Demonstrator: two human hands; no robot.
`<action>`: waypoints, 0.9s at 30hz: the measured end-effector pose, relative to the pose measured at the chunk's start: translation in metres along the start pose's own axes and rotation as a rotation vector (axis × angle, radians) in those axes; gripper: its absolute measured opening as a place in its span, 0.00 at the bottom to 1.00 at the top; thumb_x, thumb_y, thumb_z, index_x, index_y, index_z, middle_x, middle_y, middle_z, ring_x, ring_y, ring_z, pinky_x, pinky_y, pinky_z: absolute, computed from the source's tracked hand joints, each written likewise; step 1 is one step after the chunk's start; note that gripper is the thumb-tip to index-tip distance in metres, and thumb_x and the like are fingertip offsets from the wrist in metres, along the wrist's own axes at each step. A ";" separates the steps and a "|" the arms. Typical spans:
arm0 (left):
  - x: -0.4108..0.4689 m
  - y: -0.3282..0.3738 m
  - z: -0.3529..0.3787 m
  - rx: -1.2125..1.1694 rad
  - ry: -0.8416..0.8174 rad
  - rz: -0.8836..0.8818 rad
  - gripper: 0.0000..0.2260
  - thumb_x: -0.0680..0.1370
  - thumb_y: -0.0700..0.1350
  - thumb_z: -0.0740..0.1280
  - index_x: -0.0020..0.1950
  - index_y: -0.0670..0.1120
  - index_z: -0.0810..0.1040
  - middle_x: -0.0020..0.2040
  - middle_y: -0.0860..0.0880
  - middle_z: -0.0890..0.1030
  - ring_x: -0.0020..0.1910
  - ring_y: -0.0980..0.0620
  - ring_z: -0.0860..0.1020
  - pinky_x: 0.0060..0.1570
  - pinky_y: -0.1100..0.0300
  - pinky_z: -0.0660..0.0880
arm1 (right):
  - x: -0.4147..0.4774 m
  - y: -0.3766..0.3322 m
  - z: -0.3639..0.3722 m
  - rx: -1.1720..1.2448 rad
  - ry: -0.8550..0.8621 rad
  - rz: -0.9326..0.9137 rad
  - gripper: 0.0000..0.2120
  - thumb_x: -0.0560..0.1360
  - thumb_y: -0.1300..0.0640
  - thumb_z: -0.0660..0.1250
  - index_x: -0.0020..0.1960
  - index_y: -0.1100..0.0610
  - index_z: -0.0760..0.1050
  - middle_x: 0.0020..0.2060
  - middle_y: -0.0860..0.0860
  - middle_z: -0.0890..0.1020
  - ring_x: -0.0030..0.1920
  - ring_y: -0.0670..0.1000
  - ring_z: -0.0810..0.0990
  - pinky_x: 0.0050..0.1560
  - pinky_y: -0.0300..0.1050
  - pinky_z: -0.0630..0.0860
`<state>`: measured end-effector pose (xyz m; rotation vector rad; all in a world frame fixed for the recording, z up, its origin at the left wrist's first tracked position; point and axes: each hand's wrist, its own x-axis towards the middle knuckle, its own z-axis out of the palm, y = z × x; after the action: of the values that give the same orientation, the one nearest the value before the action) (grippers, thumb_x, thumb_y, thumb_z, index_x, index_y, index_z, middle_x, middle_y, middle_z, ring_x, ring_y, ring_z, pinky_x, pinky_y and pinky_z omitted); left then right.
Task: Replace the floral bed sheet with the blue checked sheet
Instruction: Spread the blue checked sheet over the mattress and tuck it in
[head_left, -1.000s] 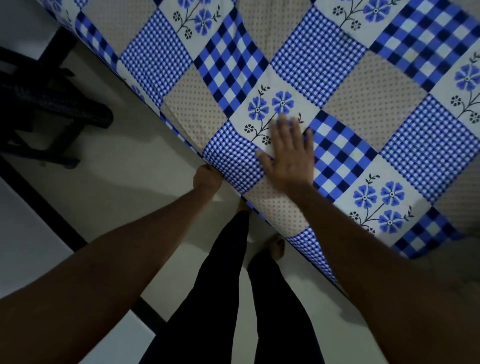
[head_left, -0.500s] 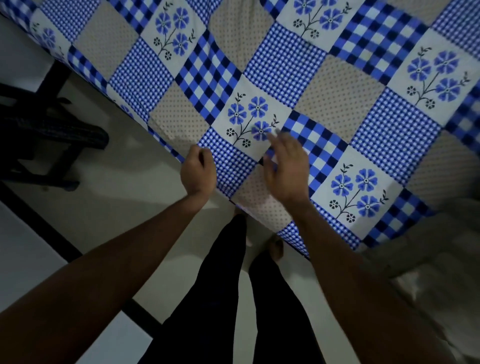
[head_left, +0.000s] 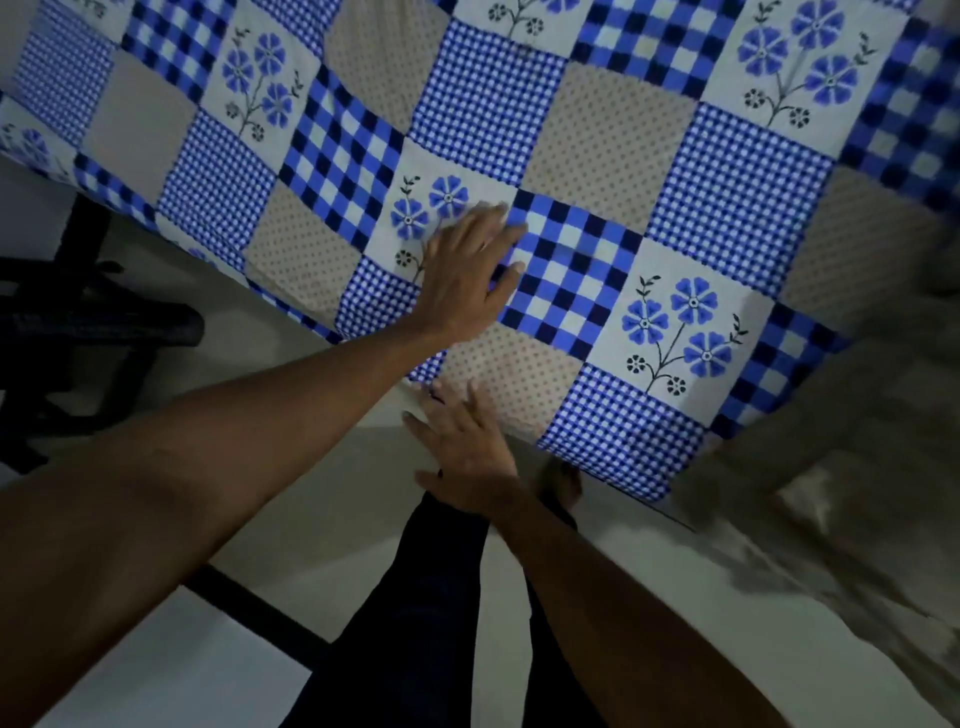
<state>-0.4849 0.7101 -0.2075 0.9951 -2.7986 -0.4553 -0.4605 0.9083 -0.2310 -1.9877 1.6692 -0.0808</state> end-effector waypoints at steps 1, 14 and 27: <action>0.001 0.005 0.004 0.041 -0.070 0.042 0.22 0.83 0.56 0.55 0.75 0.50 0.68 0.77 0.47 0.64 0.77 0.46 0.59 0.72 0.43 0.55 | -0.005 -0.005 0.002 0.097 0.052 0.017 0.35 0.75 0.38 0.63 0.79 0.48 0.60 0.81 0.52 0.49 0.80 0.58 0.46 0.77 0.66 0.45; -0.015 0.024 0.020 0.241 -0.193 -0.145 0.28 0.83 0.62 0.49 0.81 0.55 0.49 0.81 0.50 0.48 0.80 0.49 0.46 0.73 0.34 0.42 | -0.024 0.173 -0.112 0.213 0.701 0.916 0.26 0.83 0.41 0.54 0.77 0.52 0.63 0.79 0.55 0.60 0.79 0.57 0.56 0.76 0.64 0.54; -0.098 -0.084 -0.018 -0.057 0.223 -1.358 0.38 0.80 0.65 0.40 0.79 0.39 0.57 0.78 0.38 0.60 0.75 0.39 0.63 0.69 0.41 0.64 | 0.070 0.058 -0.073 -0.041 0.188 0.292 0.31 0.83 0.37 0.42 0.82 0.49 0.46 0.81 0.51 0.46 0.80 0.57 0.40 0.75 0.67 0.36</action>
<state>-0.3557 0.7060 -0.2208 2.5721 -1.5100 -0.4530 -0.5236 0.8120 -0.2145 -1.7896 2.0795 -0.1315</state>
